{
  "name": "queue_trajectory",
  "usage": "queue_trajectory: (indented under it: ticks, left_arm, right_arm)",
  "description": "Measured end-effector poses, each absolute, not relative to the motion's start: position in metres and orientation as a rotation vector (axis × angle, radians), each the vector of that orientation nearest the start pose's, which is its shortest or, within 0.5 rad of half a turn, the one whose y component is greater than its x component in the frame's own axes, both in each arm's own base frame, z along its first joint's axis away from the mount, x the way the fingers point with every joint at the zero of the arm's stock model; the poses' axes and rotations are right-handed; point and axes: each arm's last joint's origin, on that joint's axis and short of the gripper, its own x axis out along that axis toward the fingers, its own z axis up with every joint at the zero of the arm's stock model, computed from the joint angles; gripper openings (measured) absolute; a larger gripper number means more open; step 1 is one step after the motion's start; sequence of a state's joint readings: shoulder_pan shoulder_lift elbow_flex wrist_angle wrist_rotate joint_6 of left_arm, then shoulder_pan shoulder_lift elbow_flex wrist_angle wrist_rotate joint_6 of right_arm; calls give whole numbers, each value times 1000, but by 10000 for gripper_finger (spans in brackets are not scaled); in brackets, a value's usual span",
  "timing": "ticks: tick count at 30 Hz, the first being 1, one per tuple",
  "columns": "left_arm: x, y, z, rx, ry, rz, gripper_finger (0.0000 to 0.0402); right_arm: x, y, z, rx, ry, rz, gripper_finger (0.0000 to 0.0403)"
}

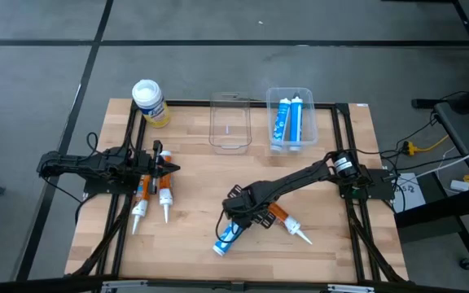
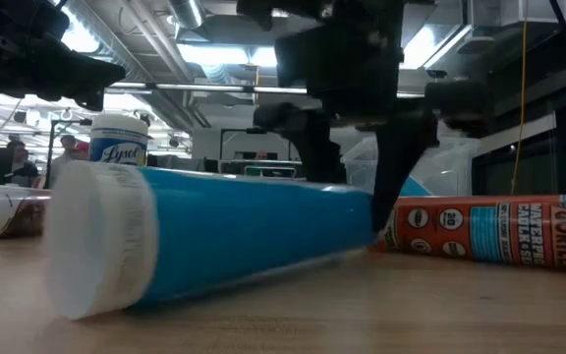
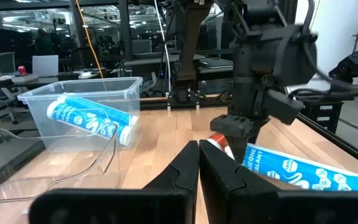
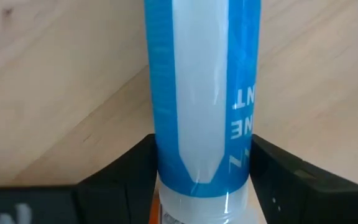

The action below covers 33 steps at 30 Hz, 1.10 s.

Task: Pick & place silicon tubes, Sealant and Lysol wipes
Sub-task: Put the blue sealant into the right transparent bin

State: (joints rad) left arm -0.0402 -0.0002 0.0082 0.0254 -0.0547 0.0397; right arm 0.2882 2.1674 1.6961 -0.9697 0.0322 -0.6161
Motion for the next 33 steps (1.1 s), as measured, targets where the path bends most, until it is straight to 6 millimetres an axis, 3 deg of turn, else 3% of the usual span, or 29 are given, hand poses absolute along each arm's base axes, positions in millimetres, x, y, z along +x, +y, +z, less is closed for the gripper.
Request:
queue_trajectory:
  ticks: [6,16,24,33]
  left_arm:
    - [97,-2,169,38,-33,15,8]
    - [97,-2,169,38,-33,15,12]
    - [97,-2,169,38,-33,15,8]
    - [97,-2,169,38,-33,16,12]
  right_arm:
    - [421,121,203,-678,1277,582,217]
    - [440,106,282,-639,1131,320,217]
    - [425,85,337,-725,1165,120,217]
    - [392,47,368,-747,1264,-79,217]
